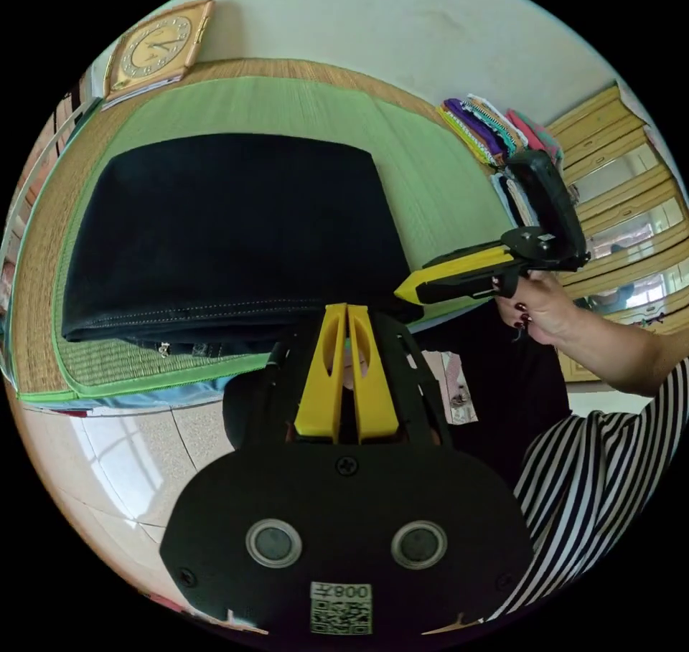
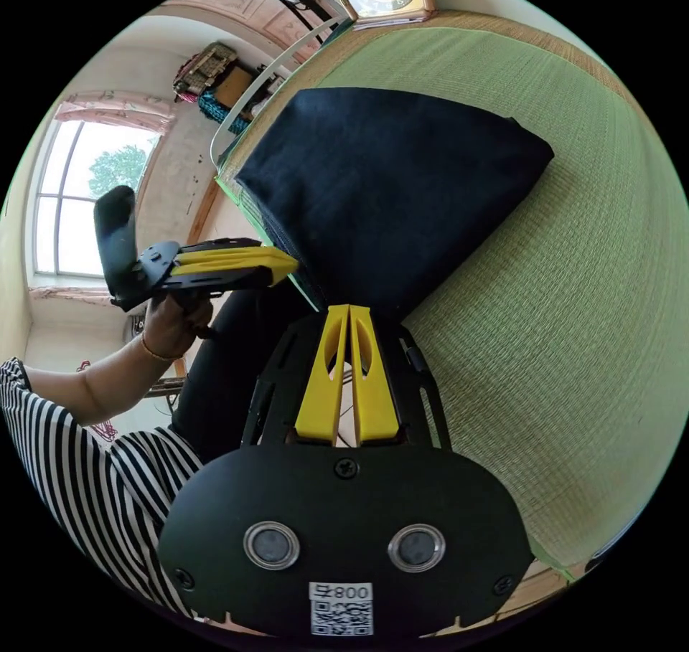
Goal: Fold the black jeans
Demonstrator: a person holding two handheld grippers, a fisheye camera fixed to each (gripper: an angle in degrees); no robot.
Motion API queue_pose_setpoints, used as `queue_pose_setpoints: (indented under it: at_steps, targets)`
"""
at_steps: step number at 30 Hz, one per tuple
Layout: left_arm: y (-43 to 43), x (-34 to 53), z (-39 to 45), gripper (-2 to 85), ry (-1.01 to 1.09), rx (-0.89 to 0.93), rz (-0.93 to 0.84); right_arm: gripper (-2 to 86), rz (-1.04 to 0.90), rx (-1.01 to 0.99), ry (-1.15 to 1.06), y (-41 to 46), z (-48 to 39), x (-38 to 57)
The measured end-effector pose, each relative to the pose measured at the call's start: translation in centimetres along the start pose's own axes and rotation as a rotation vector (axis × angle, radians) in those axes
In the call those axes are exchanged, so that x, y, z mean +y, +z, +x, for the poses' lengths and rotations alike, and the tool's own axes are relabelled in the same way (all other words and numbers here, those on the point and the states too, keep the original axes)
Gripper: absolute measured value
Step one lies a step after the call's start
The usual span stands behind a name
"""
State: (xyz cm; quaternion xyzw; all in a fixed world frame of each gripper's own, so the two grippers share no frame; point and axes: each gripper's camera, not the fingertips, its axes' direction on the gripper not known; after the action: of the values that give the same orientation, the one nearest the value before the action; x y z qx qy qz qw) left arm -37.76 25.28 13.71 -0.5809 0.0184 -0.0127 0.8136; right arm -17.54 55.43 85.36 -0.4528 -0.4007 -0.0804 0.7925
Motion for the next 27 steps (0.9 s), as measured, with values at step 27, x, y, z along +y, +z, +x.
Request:
queue_pose_setpoints:
  at_steps: [27]
  targets:
    - [-4.3, 5.5, -9.6, 0.0, -0.281, -0.05, 0.23, 0.1, 0.024, 0.056, -0.015, -4.0, 2.7, -10.4]
